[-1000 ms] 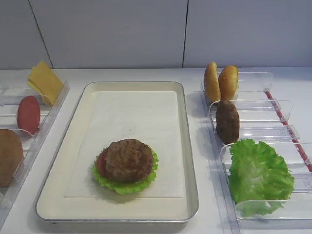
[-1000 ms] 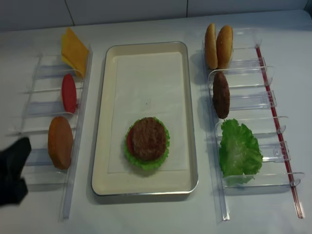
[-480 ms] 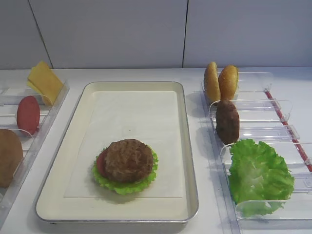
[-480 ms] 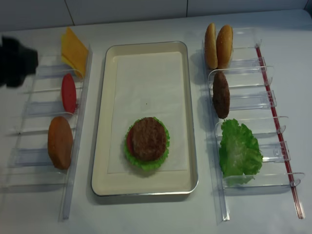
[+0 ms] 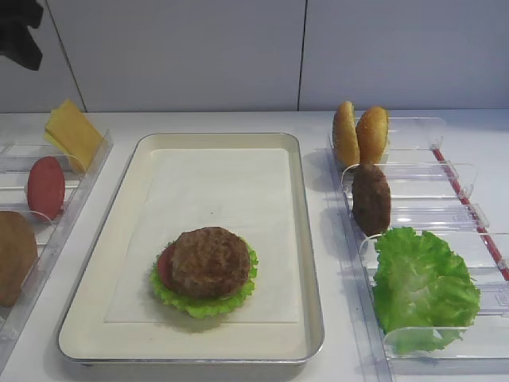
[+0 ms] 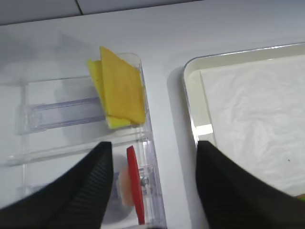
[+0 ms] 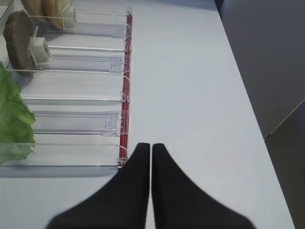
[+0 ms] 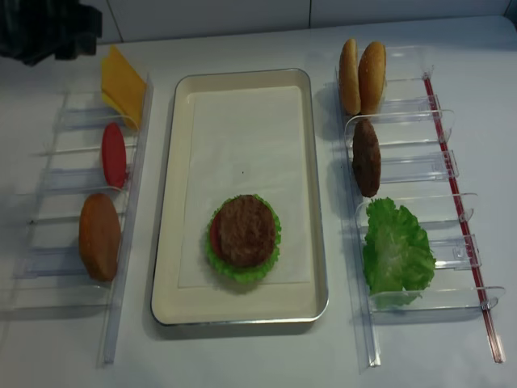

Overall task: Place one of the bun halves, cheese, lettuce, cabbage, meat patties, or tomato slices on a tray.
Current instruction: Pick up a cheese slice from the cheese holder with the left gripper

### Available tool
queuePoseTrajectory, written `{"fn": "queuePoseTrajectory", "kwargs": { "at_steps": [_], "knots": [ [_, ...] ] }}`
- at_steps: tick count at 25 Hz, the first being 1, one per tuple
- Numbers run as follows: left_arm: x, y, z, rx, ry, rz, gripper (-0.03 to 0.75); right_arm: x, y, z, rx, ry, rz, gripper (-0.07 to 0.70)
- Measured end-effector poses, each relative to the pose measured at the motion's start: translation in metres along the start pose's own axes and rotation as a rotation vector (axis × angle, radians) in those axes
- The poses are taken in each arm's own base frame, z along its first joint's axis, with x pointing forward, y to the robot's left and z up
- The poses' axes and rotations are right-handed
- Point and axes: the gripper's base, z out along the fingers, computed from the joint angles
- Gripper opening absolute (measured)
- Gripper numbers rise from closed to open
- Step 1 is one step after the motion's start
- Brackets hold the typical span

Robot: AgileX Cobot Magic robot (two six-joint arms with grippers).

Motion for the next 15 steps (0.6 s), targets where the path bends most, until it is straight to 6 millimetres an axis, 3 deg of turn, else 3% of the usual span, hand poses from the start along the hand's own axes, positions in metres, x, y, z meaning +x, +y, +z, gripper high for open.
{"fn": "queuePoseTrajectory", "kwargs": {
  "at_steps": [5, 10, 15],
  "knots": [
    [-0.023, 0.011, 0.043, 0.053, 0.066, -0.04, 0.352, 0.0, 0.0, 0.0, 0.0, 0.0, 0.0, 0.413],
    [-0.04, 0.026, 0.068, 0.063, 0.059, -0.042, 0.352, 0.0, 0.0, 0.0, 0.0, 0.0, 0.0, 0.413],
    [-0.042, 0.032, 0.091, 0.075, 0.059, -0.039, 0.352, 0.0, 0.0, 0.0, 0.0, 0.0, 0.0, 0.413]
  ]
}}
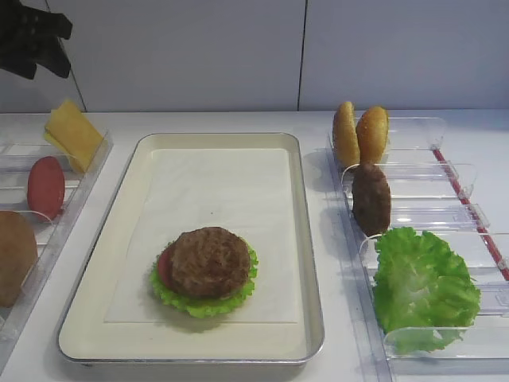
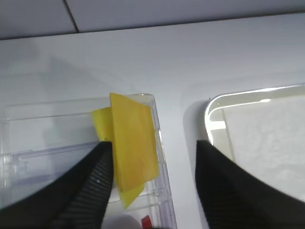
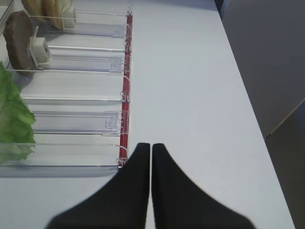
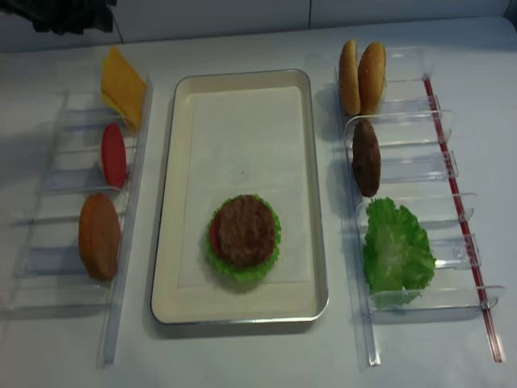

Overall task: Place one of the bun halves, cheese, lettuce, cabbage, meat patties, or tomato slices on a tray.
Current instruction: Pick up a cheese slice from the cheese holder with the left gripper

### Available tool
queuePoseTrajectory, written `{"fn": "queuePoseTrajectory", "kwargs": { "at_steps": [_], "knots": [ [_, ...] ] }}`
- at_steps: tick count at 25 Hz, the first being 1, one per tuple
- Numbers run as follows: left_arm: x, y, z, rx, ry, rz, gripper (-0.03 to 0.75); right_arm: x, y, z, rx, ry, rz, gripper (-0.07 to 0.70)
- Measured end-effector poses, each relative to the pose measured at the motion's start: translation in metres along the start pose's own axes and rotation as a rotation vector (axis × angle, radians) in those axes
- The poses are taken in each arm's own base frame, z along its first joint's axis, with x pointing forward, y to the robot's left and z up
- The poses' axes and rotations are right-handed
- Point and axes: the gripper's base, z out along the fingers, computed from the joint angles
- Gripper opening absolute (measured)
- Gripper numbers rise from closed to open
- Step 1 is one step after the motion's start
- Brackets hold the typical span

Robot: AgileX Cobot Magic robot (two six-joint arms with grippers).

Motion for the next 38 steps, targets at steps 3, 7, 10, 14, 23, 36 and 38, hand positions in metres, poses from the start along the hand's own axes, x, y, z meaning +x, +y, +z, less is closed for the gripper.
{"fn": "queuePoseTrajectory", "kwargs": {
  "at_steps": [3, 7, 10, 14, 23, 36, 38],
  "knots": [
    [0.001, 0.003, 0.019, 0.016, 0.018, -0.001, 0.349, 0.0, 0.0, 0.0, 0.0, 0.0, 0.0, 0.413],
    [0.003, 0.006, 0.038, 0.019, 0.033, 0.007, 0.339, 0.0, 0.0, 0.0, 0.0, 0.0, 0.002, 0.413],
    [0.004, 0.008, 0.047, 0.021, 0.043, 0.021, 0.331, 0.0, 0.0, 0.0, 0.0, 0.0, 0.002, 0.413],
    [0.007, 0.01, 0.059, 0.024, 0.064, 0.023, 0.331, 0.0, 0.0, 0.0, 0.0, 0.0, 0.002, 0.413],
    [0.01, 0.012, 0.07, 0.025, 0.084, 0.018, 0.331, 0.0, 0.0, 0.0, 0.0, 0.0, 0.002, 0.413],
    [0.009, 0.009, 0.071, 0.058, 0.074, -0.001, 0.301, 0.0, 0.0, 0.0, 0.0, 0.0, 0.002, 0.413],
    [0.009, 0.009, 0.071, 0.067, 0.07, -0.003, 0.3, 0.0, 0.0, 0.0, 0.0, 0.0, 0.002, 0.413]
  ]
}}
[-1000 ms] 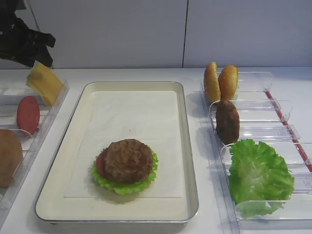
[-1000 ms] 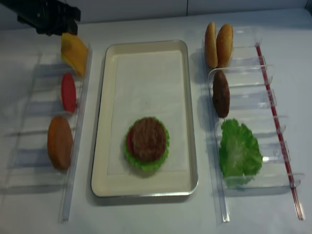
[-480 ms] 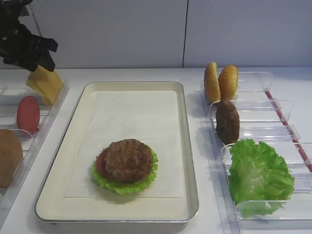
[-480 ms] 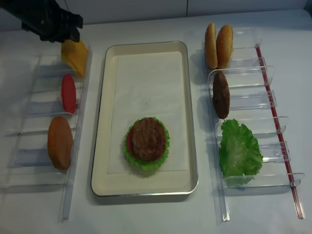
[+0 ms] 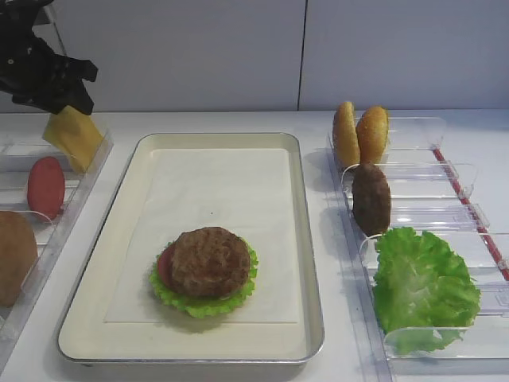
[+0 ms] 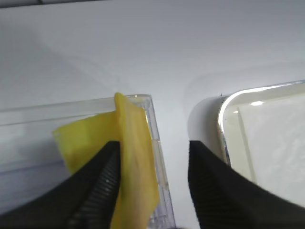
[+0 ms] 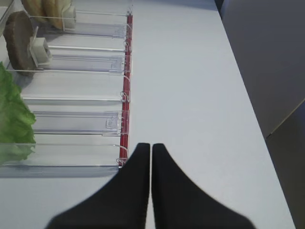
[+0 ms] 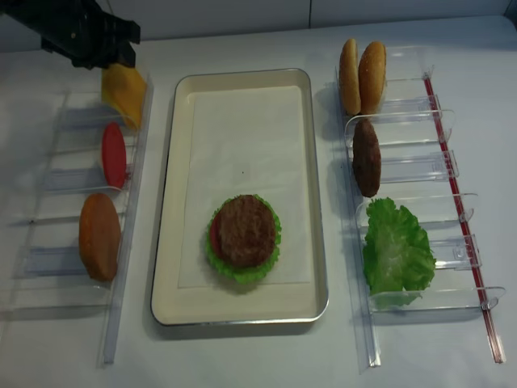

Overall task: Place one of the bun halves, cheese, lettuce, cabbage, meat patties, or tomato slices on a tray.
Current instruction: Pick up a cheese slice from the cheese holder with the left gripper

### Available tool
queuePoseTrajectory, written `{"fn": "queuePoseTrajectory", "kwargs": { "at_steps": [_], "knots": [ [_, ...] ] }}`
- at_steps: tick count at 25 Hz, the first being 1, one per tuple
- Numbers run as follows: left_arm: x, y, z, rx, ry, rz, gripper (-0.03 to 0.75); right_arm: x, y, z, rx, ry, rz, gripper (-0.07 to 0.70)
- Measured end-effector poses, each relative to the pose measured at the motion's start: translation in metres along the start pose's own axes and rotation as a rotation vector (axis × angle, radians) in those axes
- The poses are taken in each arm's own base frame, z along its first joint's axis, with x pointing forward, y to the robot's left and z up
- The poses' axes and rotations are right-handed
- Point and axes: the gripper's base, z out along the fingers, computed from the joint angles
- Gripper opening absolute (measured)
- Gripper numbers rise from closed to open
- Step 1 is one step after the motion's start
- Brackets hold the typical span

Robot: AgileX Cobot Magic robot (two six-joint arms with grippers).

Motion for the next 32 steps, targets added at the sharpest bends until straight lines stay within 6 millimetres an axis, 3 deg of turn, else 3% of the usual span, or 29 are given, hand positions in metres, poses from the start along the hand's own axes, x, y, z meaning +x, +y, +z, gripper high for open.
{"fn": "queuePoseTrajectory", "kwargs": {
  "at_steps": [22, 32],
  "knots": [
    [0.005, 0.002, 0.013, 0.016, 0.048, -0.006, 0.295, 0.0, 0.0, 0.0, 0.0, 0.0, 0.0, 0.413],
    [0.005, 0.002, 0.013, 0.015, 0.045, -0.007, 0.123, 0.0, 0.0, 0.0, 0.0, 0.0, 0.0, 0.413]
  ]
}}
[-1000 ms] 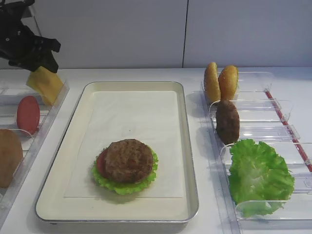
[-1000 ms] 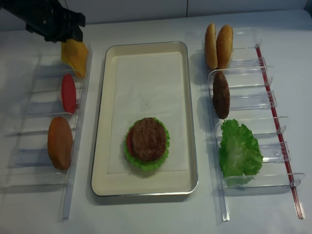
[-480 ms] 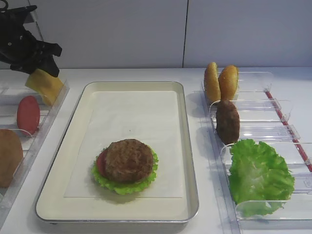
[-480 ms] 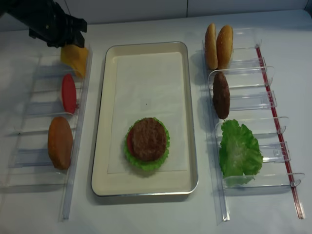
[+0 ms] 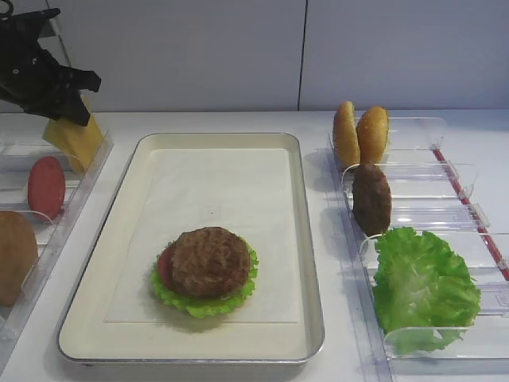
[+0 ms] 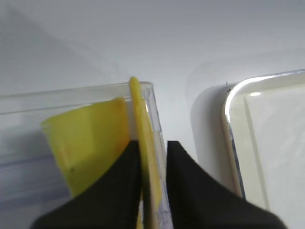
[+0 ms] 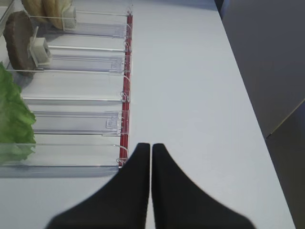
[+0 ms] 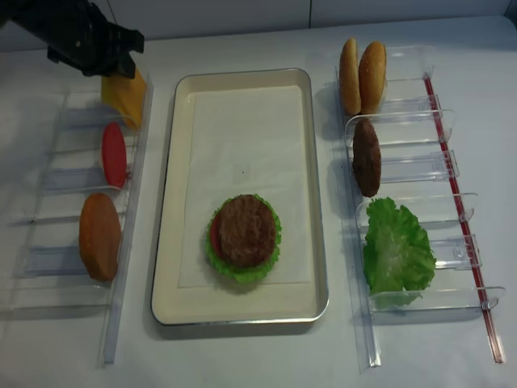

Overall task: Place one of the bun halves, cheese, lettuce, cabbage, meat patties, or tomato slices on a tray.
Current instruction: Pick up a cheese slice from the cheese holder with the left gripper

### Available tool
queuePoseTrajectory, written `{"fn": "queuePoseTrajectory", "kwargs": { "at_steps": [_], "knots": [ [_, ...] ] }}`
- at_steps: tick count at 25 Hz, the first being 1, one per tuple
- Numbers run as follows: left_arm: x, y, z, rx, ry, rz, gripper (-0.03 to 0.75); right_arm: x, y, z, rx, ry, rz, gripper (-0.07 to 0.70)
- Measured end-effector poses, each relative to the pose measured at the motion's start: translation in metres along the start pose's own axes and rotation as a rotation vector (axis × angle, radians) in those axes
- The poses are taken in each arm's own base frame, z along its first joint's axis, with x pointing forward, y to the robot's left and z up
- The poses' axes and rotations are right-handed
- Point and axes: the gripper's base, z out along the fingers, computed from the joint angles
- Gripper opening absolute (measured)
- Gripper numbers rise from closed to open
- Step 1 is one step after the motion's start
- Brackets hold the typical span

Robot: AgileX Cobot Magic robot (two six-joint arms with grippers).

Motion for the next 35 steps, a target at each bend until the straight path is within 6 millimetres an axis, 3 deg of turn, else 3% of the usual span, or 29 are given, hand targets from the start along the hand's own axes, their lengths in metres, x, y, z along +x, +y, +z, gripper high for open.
{"fn": "queuePoseTrajectory", "kwargs": {
  "at_steps": [9, 20, 35],
  "knots": [
    [0.0, 0.0, 0.0, 0.0, 0.0, 0.0, -0.017, 0.0, 0.0, 0.0, 0.0, 0.0, 0.0, 0.413],
    [0.001, -0.001, -0.005, -0.002, 0.007, 0.009, -0.024, 0.0, 0.0, 0.0, 0.0, 0.0, 0.0, 0.413],
    [-0.007, -0.028, -0.094, 0.015, -0.167, 0.043, -0.024, 0.0, 0.0, 0.0, 0.0, 0.0, 0.0, 0.413]
  ]
}}
